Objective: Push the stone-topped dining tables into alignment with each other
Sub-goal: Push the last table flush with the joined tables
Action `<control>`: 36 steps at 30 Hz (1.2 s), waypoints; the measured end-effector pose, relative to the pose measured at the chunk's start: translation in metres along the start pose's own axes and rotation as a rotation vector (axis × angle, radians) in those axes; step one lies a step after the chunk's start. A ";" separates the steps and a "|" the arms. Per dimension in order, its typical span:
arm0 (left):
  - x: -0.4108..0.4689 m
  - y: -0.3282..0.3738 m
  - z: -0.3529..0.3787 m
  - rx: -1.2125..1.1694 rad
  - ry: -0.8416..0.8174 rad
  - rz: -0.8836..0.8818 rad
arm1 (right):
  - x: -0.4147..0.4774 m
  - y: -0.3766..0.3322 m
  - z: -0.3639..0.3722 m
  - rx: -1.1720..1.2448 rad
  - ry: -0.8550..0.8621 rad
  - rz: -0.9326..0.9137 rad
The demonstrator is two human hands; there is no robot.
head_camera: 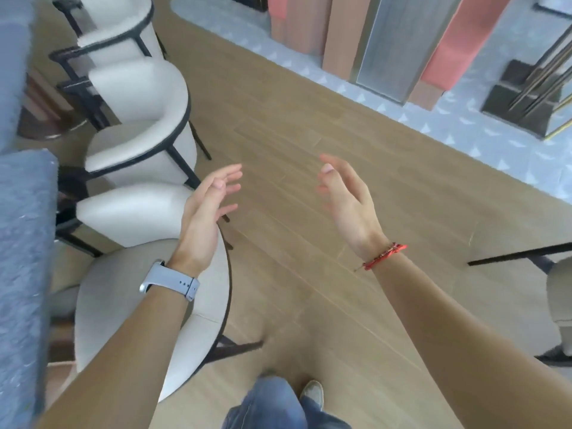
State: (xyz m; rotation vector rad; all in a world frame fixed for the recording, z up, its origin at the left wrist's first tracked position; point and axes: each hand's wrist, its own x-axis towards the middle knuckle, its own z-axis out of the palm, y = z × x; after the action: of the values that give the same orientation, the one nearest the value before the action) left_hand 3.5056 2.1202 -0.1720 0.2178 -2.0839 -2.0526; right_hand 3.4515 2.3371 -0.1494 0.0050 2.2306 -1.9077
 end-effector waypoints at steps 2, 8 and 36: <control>0.023 -0.004 -0.002 -0.004 0.052 -0.002 | 0.035 -0.003 0.007 -0.005 -0.056 0.004; 0.087 -0.031 -0.039 -0.006 0.236 -0.005 | 0.132 -0.015 0.063 -0.077 -0.241 -0.031; 0.092 -0.013 -0.170 0.022 1.538 -0.024 | 0.277 -0.089 0.405 -0.249 -1.478 -0.298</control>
State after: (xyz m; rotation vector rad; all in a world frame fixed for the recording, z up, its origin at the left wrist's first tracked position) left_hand 3.4581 1.9326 -0.1789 1.2876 -1.0413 -1.0448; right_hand 3.2305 1.8906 -0.1642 -1.3223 1.3338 -0.9622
